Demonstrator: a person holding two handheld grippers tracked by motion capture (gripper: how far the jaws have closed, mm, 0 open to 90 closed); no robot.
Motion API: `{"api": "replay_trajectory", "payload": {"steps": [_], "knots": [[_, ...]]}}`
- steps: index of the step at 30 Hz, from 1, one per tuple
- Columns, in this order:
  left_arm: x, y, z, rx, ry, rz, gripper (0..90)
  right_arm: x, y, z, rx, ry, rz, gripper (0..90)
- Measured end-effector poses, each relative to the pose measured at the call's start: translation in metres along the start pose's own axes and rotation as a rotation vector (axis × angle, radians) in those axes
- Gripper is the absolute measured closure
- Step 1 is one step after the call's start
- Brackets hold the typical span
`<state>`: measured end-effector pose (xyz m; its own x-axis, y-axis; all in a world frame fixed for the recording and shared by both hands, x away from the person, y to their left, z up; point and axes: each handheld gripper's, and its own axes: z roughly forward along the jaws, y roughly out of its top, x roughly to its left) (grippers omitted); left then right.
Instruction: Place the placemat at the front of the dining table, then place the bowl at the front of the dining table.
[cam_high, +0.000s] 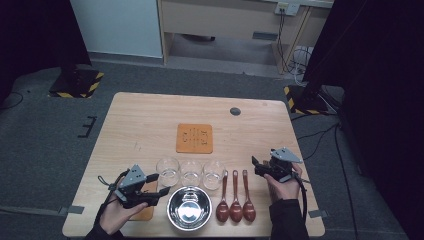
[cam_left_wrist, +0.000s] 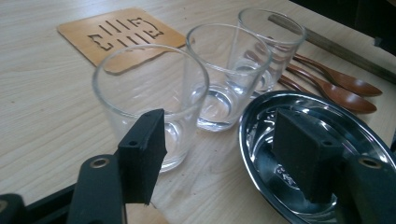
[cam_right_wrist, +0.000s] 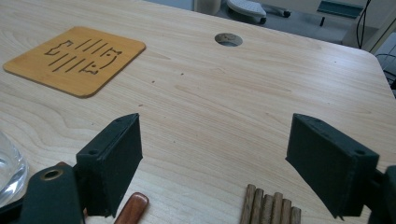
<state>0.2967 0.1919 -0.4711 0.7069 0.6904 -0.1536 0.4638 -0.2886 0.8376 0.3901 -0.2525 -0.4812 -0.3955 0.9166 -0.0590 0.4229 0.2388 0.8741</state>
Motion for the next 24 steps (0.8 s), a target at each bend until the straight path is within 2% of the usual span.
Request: {"api": "replay_trajectory", "payload": {"steps": [3, 14, 24], "knots": [[-0.004, -0.001, 0.003, 0.018, -0.006, 0.01, 36.0, -0.002, -0.001, 0.0, 0.003, -0.004, 0.0, 18.0], [-0.011, -0.005, 0.017, 0.074, -0.037, 0.002, 40.7, -0.008, -0.003, -0.001, 0.004, -0.016, 0.014, 18.0], [-0.018, -0.01, 0.036, 0.124, -0.052, -0.018, 48.9, -0.019, -0.009, -0.002, 0.017, -0.038, 0.037, 18.0]]}}
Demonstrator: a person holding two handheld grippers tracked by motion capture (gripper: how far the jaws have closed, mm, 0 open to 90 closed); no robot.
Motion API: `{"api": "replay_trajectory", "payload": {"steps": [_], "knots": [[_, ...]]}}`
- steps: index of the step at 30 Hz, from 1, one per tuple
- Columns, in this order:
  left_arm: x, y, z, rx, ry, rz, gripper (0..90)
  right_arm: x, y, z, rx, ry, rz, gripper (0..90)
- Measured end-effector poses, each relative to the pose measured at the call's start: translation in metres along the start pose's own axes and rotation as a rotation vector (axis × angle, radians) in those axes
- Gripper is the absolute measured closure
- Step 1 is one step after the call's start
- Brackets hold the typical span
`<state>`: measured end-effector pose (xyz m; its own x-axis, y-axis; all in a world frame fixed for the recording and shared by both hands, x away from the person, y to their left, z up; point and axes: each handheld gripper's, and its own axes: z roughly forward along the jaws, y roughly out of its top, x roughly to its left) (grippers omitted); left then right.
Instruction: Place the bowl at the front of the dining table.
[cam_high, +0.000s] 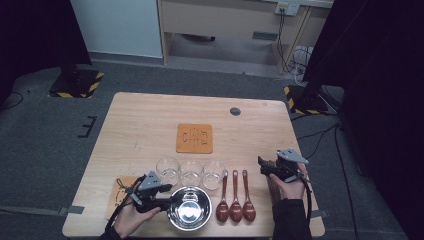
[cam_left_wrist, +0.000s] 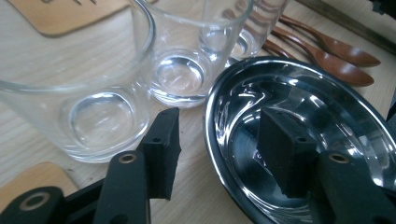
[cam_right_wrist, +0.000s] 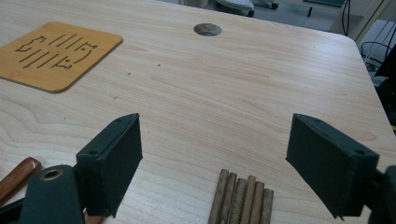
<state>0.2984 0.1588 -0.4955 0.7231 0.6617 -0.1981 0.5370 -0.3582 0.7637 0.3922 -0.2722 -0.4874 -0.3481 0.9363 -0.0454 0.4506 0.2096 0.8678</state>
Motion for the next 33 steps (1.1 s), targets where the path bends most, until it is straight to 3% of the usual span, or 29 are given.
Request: {"api": "replay_trajectory", "payload": {"steps": [7, 18, 27, 33], "knots": [[0.0, -0.003, 0.014, 0.045, -0.009, -0.014, 54.1, -0.012, -0.004, -0.001, 0.004, -0.028, 0.026, 18.0], [0.0, -0.006, 0.028, 0.08, -0.014, -0.034, 63.2, -0.05, -0.028, -0.002, 0.077, -0.117, 0.086, 17.3], [0.0, -0.007, 0.032, 0.108, 0.012, -0.044, 72.0, -0.07, -0.045, -0.001, 0.145, -0.137, 0.121, 17.3], [0.0, -0.006, 0.033, 0.109, 0.011, -0.055, 76.0, -0.074, -0.052, 0.002, 0.196, -0.132, 0.107, 17.3]]}}
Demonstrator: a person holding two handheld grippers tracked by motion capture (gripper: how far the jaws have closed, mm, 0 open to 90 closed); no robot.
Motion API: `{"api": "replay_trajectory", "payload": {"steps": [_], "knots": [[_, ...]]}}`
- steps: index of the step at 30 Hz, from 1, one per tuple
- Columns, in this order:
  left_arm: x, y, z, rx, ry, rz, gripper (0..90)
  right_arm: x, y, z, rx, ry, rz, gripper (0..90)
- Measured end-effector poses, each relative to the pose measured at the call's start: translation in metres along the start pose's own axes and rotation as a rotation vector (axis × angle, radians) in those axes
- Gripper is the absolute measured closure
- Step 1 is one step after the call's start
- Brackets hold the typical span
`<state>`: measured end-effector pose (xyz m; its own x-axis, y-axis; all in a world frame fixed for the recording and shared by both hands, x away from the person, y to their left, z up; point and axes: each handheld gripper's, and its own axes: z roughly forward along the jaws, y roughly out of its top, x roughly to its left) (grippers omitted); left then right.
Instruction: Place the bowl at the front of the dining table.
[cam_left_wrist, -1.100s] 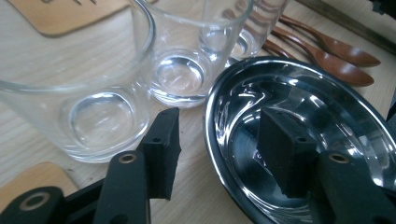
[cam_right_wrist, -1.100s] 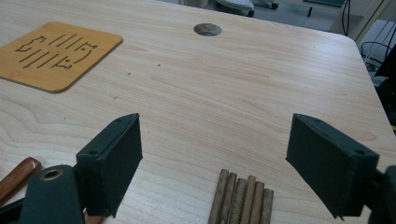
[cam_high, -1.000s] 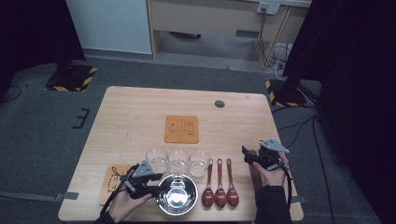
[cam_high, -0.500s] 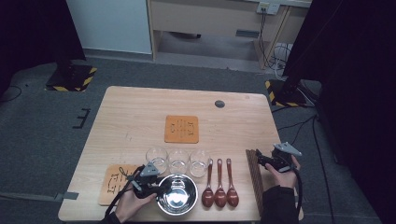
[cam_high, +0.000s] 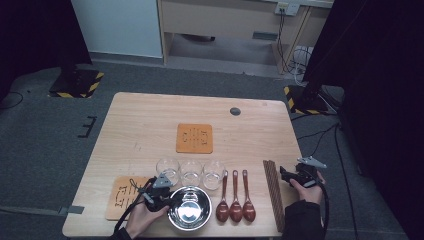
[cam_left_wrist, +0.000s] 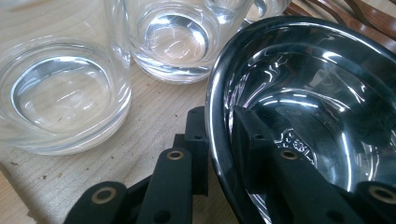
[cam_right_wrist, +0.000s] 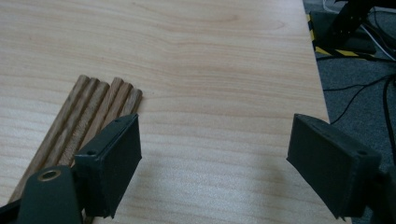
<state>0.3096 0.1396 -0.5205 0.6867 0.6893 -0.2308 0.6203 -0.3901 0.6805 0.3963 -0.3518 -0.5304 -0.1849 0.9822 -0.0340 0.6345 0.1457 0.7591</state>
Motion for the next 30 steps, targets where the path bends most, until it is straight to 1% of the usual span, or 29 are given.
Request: {"api": "replay_trajectory", "payload": {"steps": [2, 6, 9, 17, 18, 20, 23, 30], "knots": [[0.0, 0.0, 0.0, 0.0, -0.003, -0.01, 76.5, 0.0, -0.001, 0.002, 0.013, 0.004, -0.009, 17.3], [0.0, 0.0, -0.001, -0.004, -0.006, -0.017, 77.2, 0.001, -0.003, 0.005, 0.027, 0.018, -0.016, 17.3], [0.0, 0.001, -0.003, -0.018, -0.021, -0.029, 78.3, 0.0, -0.004, 0.006, 0.03, 0.027, -0.013, 16.5], [0.0, 0.003, -0.013, -0.066, -0.059, -0.055, 83.1, -0.001, -0.005, 0.005, 0.034, 0.031, -0.013, 16.0], [0.0, 0.004, -0.015, -0.071, -0.059, -0.052, 84.3, -0.001, -0.005, 0.005, 0.033, 0.03, -0.013, 16.0], [-0.001, 0.004, -0.016, -0.072, -0.037, -0.03, 84.7, -0.001, -0.005, 0.006, 0.032, 0.031, -0.009, 15.9], [-0.002, 0.004, -0.016, -0.071, -0.031, -0.021, 85.2, -0.001, -0.005, 0.006, 0.033, 0.035, -0.008, 15.9], [-0.005, 0.005, -0.018, -0.078, -0.036, -0.001, 85.3, -0.002, -0.005, 0.006, 0.04, 0.045, 0.002, 14.8]]}}
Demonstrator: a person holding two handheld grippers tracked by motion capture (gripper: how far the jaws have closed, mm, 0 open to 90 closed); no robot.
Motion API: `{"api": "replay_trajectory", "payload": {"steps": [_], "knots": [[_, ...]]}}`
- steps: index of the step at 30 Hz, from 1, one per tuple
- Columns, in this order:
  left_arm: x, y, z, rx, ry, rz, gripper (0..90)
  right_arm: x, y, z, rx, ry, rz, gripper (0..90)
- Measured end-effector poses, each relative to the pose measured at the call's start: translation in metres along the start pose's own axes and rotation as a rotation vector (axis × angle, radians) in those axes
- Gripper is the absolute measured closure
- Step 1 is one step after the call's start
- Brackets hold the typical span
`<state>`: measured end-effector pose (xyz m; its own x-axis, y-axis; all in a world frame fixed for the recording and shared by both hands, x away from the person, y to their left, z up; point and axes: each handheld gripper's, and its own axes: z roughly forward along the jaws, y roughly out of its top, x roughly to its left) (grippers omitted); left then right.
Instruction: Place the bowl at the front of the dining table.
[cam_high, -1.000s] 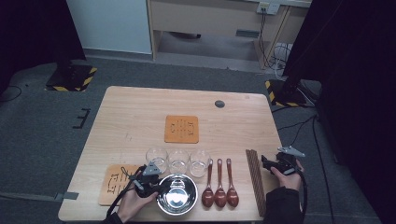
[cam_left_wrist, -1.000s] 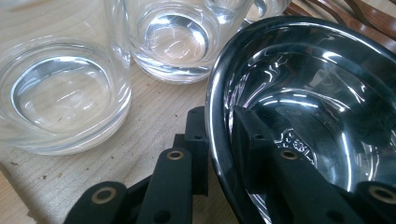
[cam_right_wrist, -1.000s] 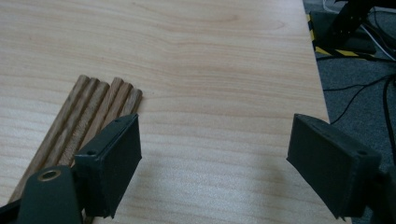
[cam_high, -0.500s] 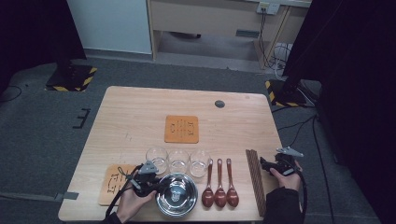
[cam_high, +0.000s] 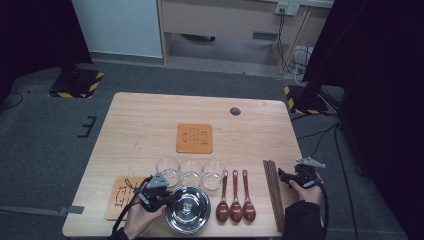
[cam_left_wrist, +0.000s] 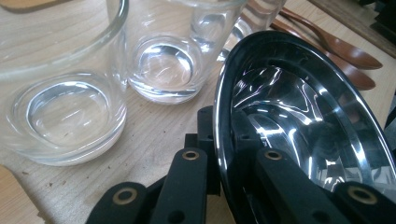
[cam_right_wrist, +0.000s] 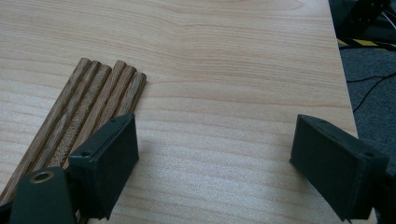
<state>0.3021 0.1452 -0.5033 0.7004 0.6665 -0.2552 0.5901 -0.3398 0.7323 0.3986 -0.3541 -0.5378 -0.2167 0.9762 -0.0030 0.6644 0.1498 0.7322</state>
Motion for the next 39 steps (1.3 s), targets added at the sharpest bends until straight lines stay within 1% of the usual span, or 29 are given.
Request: {"api": "replay_trajectory", "payload": {"steps": [6, 13, 20, 23, 24, 28, 32, 33, 34, 35, 36, 37, 39], "knots": [[-0.003, 0.003, -0.006, -0.024, -0.009, 0.007, 85.4, 0.0, 0.0, 0.0, 0.004, 0.001, 0.004, 13.1], [-0.01, 0.009, -0.012, -0.046, -0.019, 0.022, 85.5, -0.001, 0.001, 0.002, 0.017, 0.013, 0.0, 7.9], [-0.016, 0.019, -0.021, -0.081, -0.022, 0.038, 85.5, -0.001, 0.001, 0.002, 0.023, 0.007, 0.003, 5.0], [-0.019, 0.024, -0.022, -0.091, -0.027, 0.048, 85.5, -0.001, 0.0, 0.002, 0.025, 0.005, 0.005, 4.3], [-0.02, 0.026, -0.021, -0.1, -0.03, 0.057, 85.5, -0.001, 0.0, 0.002, 0.025, 0.005, 0.005, 4.2], [-0.024, 0.033, -0.02, -0.112, -0.034, 0.063, 85.5, -0.002, 0.0, 0.002, 0.029, 0.002, 0.01, 2.9], [-0.025, 0.037, -0.022, -0.115, -0.038, 0.069, 85.5, -0.002, 0.0, 0.002, 0.03, 0.0, 0.01, 2.2], [-0.025, 0.039, -0.022, -0.118, -0.034, 0.075, 85.5, -0.002, 0.0, 0.002, 0.031, 0.0, 0.011, 2.1], [-0.025, 0.04, -0.022, -0.127, -0.043, 0.078, 85.5, -0.002, 0.0, 0.002, 0.031, 0.0, 0.011, 1.8], [-0.025, 0.041, -0.024, -0.114, -0.029, 0.07, 85.5, -0.002, 0.0, 0.002, 0.032, -0.001, 0.012, 1.6], [-0.025, 0.042, -0.024, -0.132, -0.042, 0.079, 85.5, -0.002, 0.0, 0.003, 0.033, -0.002, 0.011, 1.4], [-0.025, 0.043, -0.026, -0.121, -0.025, 0.07, 85.5, -0.002, 0.0, 0.003, 0.033, -0.002, 0.013, 1.3], [-0.025, 0.047, -0.028, -0.124, -0.021, 0.075, 85.5, -0.002, 0.0, 0.003, 0.032, -0.003, 0.012, 1.3]]}}
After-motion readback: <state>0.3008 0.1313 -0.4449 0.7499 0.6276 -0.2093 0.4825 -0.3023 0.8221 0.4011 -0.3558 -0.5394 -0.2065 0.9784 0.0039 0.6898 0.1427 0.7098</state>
